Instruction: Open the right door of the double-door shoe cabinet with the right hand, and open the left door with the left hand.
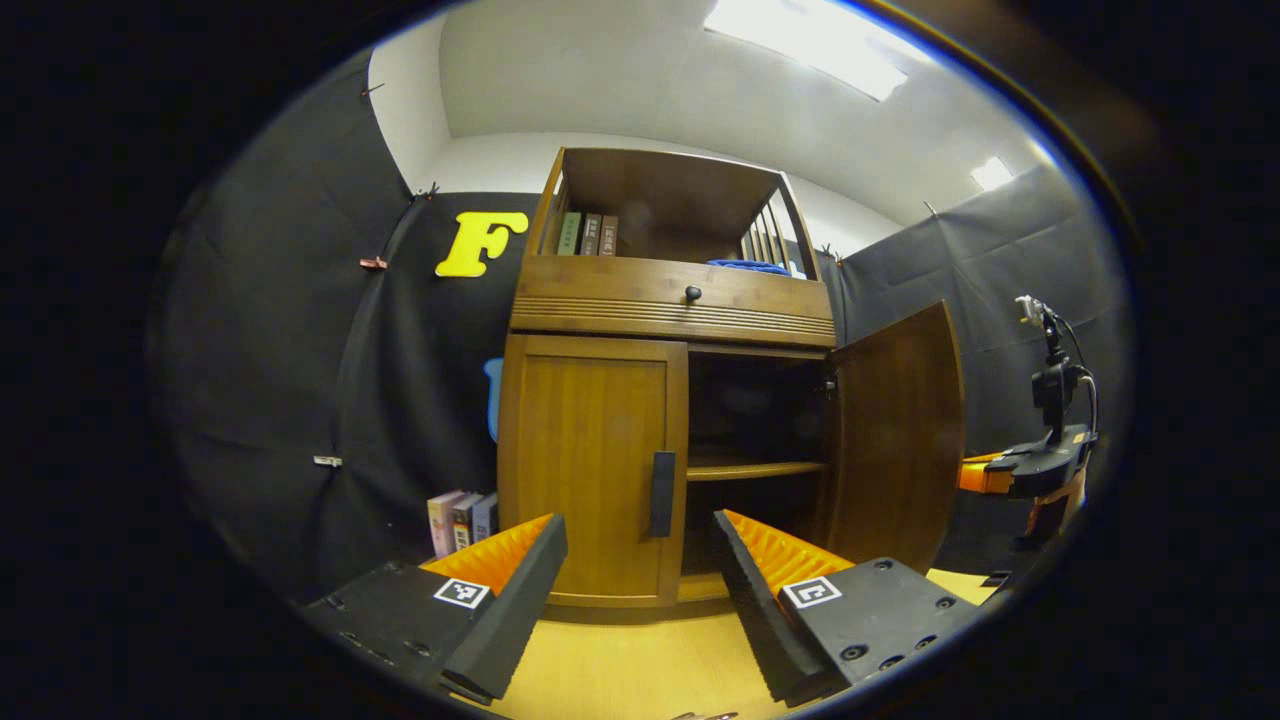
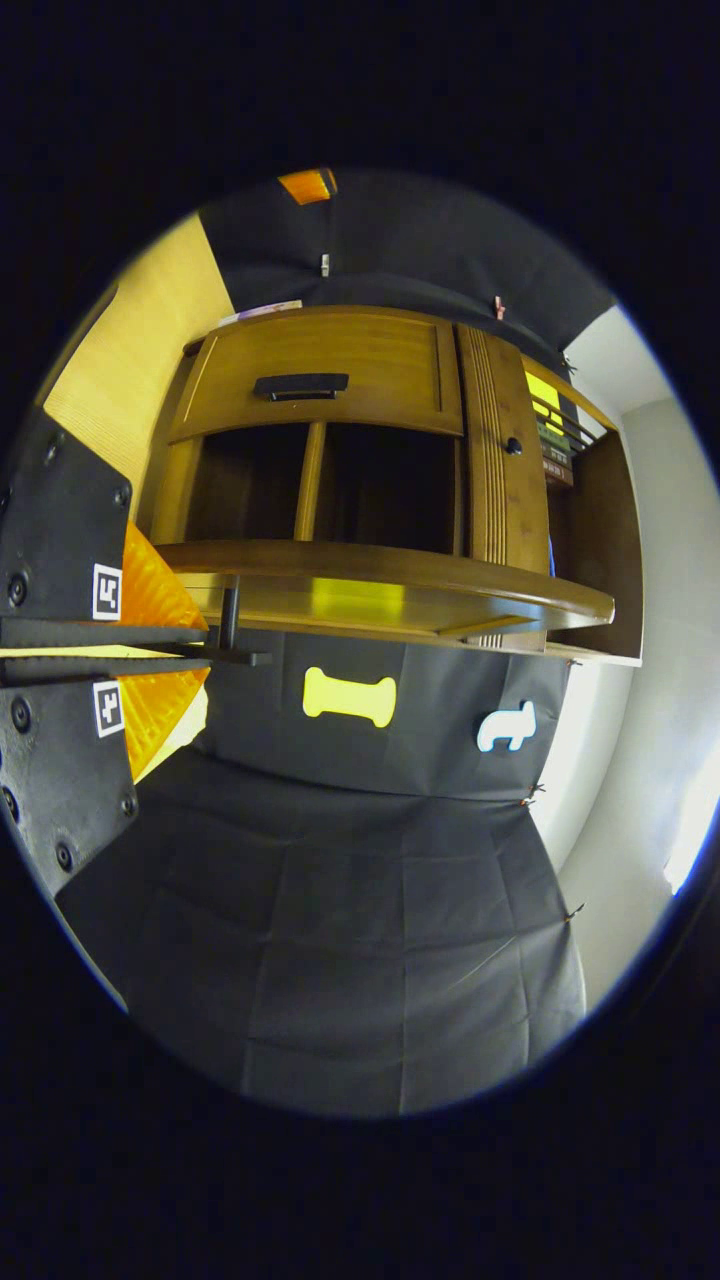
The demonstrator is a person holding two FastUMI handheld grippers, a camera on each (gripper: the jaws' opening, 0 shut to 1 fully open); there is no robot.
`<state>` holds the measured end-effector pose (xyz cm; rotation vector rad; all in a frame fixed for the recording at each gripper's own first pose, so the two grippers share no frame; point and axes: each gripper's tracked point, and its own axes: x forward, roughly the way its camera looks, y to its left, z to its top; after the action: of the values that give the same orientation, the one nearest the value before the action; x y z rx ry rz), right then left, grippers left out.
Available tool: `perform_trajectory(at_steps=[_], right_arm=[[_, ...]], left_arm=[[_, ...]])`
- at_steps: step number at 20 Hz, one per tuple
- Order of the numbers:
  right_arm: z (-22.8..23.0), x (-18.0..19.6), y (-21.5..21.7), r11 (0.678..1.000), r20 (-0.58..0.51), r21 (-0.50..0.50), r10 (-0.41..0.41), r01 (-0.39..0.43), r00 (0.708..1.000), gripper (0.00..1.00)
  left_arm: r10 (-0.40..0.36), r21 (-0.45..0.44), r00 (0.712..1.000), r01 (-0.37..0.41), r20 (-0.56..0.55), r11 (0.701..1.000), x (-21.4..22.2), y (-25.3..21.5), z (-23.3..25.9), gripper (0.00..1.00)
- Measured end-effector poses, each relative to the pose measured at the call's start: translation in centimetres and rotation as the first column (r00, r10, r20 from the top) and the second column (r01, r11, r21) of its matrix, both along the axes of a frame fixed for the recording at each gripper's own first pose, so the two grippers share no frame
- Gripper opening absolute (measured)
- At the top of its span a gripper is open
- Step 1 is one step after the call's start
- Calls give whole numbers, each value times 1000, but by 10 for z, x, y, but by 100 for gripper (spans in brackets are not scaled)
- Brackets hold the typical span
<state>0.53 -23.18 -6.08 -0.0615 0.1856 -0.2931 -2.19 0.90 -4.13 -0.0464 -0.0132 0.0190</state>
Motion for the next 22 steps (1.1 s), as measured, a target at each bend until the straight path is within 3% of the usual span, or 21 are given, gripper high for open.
perform_trajectory(at_steps=[2, 5, 10, 17, 18, 22], right_arm=[[-1, -4, -8, 1000, -1, 4, -13, 13, 1000, 0], [6, -22, -39, 996, 18, -51, -78, 79, 997, 5], [22, -50, -30, 997, 57, -45, -52, 54, 997, 6], [30, -70, 28, 996, 87, -41, 78, -75, 993, 10], [28, -69, 37, 995, 90, -33, 97, -94, 991, 10], [25, -64, 64, 985, 99, -10, 173, -173, 980, 11]], left_arm=[[-1, 4, 1000, 1, -5, 1000, 5, -6, -1, 91], [10, 25, 1000, -10, -2, 1000, 11, -13, -2, 91], [6, -7, 1000, -6, -20, 1000, 29, -27, -11, 88], [65, 76, 998, -65, -1, 995, 70, -24, -14, 90], [68, 88, 998, -68, 7, 994, 77, -24, -11, 94], [65, 94, 998, -65, 3, 993, 120, -28, -19, 91]])
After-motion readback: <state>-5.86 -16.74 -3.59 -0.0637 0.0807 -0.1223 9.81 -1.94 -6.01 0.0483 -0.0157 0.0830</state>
